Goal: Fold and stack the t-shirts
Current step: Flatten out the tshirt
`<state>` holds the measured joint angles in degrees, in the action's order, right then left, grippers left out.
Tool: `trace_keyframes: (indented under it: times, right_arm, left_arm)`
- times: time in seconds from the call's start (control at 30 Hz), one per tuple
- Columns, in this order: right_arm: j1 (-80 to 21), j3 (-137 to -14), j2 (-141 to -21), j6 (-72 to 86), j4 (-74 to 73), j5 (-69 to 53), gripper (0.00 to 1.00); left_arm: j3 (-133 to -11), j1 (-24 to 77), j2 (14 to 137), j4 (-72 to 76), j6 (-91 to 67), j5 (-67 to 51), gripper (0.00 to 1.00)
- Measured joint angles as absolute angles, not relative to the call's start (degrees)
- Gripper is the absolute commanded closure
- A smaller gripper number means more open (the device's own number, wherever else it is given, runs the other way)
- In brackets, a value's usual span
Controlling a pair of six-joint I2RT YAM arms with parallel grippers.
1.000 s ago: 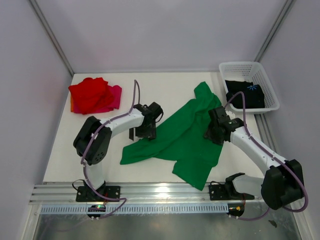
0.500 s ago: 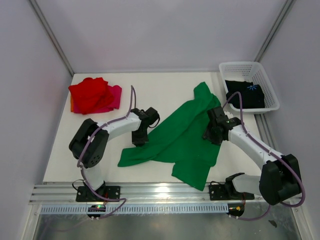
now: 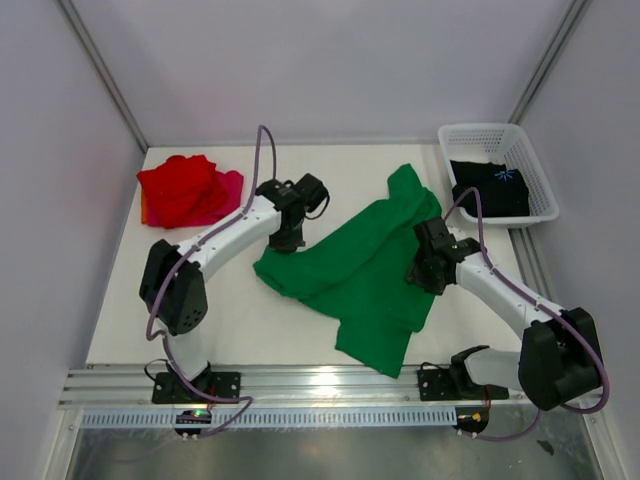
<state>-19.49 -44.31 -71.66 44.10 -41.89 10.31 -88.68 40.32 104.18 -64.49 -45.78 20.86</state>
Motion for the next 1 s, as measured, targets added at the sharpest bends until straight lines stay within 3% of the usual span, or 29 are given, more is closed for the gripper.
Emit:
trace_keyframes:
  times: [0.23, 0.73, 1.0]
  right_arm:
    - [-19.5, -43.6, -71.7, 43.6, -41.0, 10.3, 0.5]
    - [-19.4, -43.2, -73.8, 42.0, -39.7, 10.2, 0.5]
    - [-19.4, -44.7, -76.6, 40.7, -39.5, 10.3, 0.5]
  left_arm:
    - [-100.2, 40.3, 104.2, -72.3, -44.8, 28.0, 1.0]
    - [-94.2, 40.3, 115.8, -75.8, -44.3, 32.0, 0.97]
    - [-92.9, 44.4, 117.8, -75.3, -41.3, 15.7, 1.0]
